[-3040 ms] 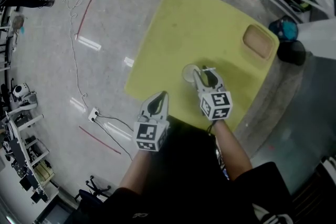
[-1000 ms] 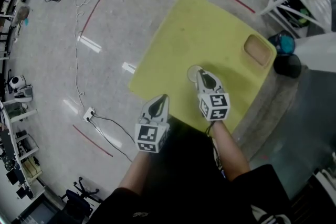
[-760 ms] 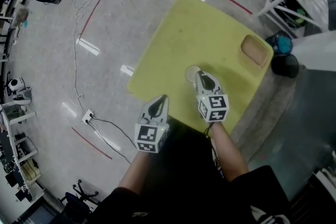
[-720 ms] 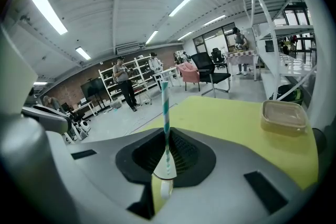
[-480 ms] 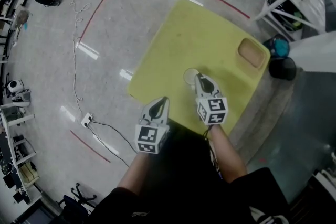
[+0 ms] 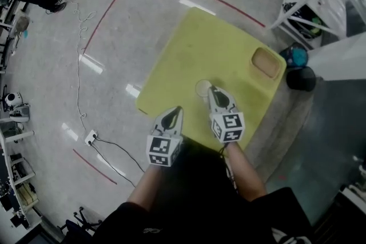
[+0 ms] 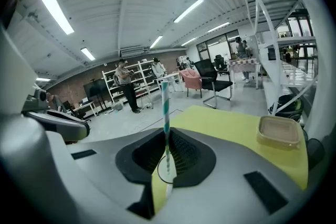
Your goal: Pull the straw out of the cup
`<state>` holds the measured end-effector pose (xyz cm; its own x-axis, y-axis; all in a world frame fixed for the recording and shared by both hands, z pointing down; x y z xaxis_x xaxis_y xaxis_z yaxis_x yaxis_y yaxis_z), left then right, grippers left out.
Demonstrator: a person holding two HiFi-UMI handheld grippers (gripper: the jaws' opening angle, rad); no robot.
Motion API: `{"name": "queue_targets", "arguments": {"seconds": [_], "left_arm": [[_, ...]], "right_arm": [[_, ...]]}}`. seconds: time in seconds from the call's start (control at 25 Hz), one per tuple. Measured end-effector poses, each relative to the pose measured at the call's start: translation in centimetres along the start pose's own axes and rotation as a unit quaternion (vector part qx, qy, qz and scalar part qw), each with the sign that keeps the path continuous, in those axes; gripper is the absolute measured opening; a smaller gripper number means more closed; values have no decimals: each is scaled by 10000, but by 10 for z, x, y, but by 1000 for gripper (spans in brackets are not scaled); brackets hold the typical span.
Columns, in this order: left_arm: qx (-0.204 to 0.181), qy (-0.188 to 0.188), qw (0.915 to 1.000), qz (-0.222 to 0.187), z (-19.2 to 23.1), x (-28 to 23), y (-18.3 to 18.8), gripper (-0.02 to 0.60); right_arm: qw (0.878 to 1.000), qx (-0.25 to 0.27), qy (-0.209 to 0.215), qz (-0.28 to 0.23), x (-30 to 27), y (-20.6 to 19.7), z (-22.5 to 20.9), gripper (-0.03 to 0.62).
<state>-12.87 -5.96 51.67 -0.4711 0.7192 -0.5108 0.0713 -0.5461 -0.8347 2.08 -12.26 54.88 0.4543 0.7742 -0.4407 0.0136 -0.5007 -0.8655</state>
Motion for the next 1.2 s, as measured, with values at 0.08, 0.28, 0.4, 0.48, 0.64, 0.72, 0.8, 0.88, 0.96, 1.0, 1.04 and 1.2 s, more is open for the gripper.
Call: {"name": "queue_targets", "arguments": {"seconds": [0.08,0.28,0.4,0.48,0.64,0.72,0.8,0.88,0.96,1.0,1.04,1.2], "left_arm": [[0,-43,10000,-19,-1,-5,3,44],[-50,-138,9999,-61,-5,-15,13,44],[-63,-161,9998,-120,-9,-19,18,44],[-45,-183,9997,-170,-10,-18,21,44],[-75,-300,9992,-233,-8,-11,23,44],[-141,-373,9987,-309,-8,-11,28,44],[-198,-444,9980,-394,-9,-7,34,44],[-239,-522,9972,-475,-11,-2,38,44],[-276,-601,9964,-535,-9,3,41,44],[-281,-636,9960,-557,-7,7,42,44],[-279,-666,9957,-577,-4,10,45,44],[-350,-794,9939,-674,-4,17,54,44]], "right_arm": [[10000,-16,9,-59,5,5,1,38],[9998,-30,25,-212,19,18,1,38],[9997,-9,23,-261,25,22,-3,38],[9995,28,-11,-308,29,25,-3,38],[9990,27,-123,-421,40,28,5,38],[9984,31,-201,-532,45,32,7,38],[9977,-4,-300,-616,53,37,11,38],[9970,-28,-352,-689,62,38,16,38],[9963,-5,-420,-751,68,41,23,38],[9958,4,-466,-785,70,44,28,37],[9953,5,-508,-828,73,48,32,37],[9929,18,-644,-1000,88,60,42,37]]}}
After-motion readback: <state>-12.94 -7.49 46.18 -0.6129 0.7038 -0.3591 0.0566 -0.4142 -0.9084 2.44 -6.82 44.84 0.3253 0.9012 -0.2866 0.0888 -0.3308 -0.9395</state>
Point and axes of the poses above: the fingertips, and each gripper's own axes: x backward along the fingers, z to its left, y out of its top, the point moved 4 cm from there along x, backward along the fingers, and after that the axes turned 3 degrees about -z, right-handed, at the moved point
